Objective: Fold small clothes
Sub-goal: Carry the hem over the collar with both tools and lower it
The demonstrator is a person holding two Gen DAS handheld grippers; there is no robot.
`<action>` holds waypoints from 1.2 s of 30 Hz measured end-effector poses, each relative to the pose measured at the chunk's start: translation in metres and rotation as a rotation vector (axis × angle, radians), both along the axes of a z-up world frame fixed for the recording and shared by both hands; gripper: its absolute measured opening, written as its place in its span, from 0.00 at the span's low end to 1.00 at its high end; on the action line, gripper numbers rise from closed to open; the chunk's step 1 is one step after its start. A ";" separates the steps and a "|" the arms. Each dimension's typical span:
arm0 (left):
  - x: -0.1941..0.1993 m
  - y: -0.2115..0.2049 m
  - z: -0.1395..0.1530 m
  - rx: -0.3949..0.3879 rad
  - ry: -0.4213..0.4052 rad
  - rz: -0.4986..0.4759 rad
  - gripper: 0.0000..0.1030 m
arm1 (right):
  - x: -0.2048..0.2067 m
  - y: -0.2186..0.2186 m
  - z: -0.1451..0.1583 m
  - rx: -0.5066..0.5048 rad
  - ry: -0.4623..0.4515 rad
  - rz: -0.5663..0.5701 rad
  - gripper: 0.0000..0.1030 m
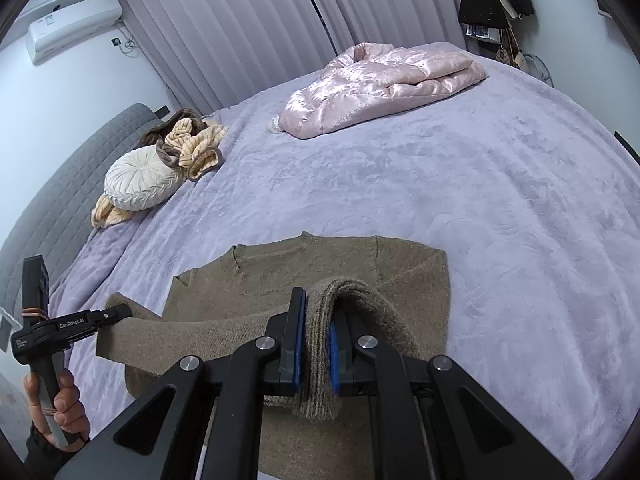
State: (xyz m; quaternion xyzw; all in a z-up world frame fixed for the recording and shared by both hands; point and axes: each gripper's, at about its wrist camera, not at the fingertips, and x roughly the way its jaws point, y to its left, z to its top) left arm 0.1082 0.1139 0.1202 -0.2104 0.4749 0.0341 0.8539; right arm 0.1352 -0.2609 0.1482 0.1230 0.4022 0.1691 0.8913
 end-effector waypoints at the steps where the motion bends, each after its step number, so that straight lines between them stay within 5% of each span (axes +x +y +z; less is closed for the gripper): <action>1: 0.003 0.000 -0.001 0.000 0.003 -0.001 0.12 | 0.004 0.000 -0.002 0.001 0.005 -0.002 0.11; 30: 0.085 0.007 -0.072 0.007 0.146 -0.020 0.12 | 0.083 0.008 -0.066 -0.056 0.153 -0.055 0.11; 35: 0.093 0.017 -0.092 -0.065 0.189 -0.008 0.13 | 0.093 0.005 -0.081 -0.047 0.194 -0.069 0.11; 36: 0.094 0.018 -0.094 -0.080 0.189 -0.008 0.20 | 0.094 0.004 -0.084 -0.036 0.207 -0.073 0.11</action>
